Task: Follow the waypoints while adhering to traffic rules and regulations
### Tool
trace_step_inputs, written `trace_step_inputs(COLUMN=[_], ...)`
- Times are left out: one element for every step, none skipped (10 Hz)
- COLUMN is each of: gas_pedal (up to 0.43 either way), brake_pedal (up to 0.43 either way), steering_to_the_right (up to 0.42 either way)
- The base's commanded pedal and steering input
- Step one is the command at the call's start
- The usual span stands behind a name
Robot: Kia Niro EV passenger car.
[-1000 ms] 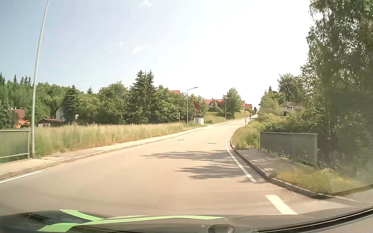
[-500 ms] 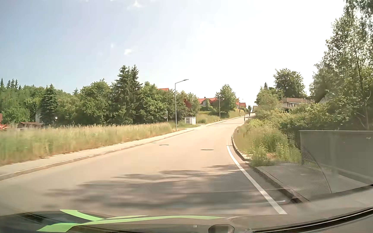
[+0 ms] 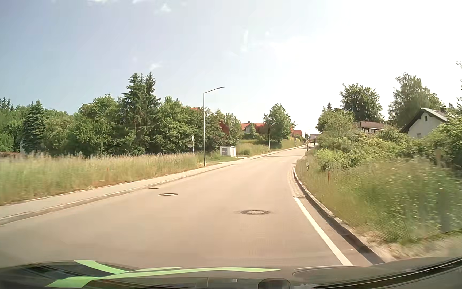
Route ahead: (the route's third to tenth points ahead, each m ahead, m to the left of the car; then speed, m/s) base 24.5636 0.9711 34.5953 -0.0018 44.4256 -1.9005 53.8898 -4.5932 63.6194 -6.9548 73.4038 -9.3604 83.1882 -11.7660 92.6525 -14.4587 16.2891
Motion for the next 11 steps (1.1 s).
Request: trace_step_inputs(gas_pedal=[0.13,0.15,0.15,0.15,0.15,0.15,0.15,0.157,0.157,0.157,0.157], brake_pedal=[0.0,0.0,0.0,0.0,0.0,0.0,0.0,0.0,0.0,0.0,0.0], steering_to_the_right=[0.02,0.021,0.024,0.026,0.026,0.026,0.026,0.026,0.026,0.026,0.026])
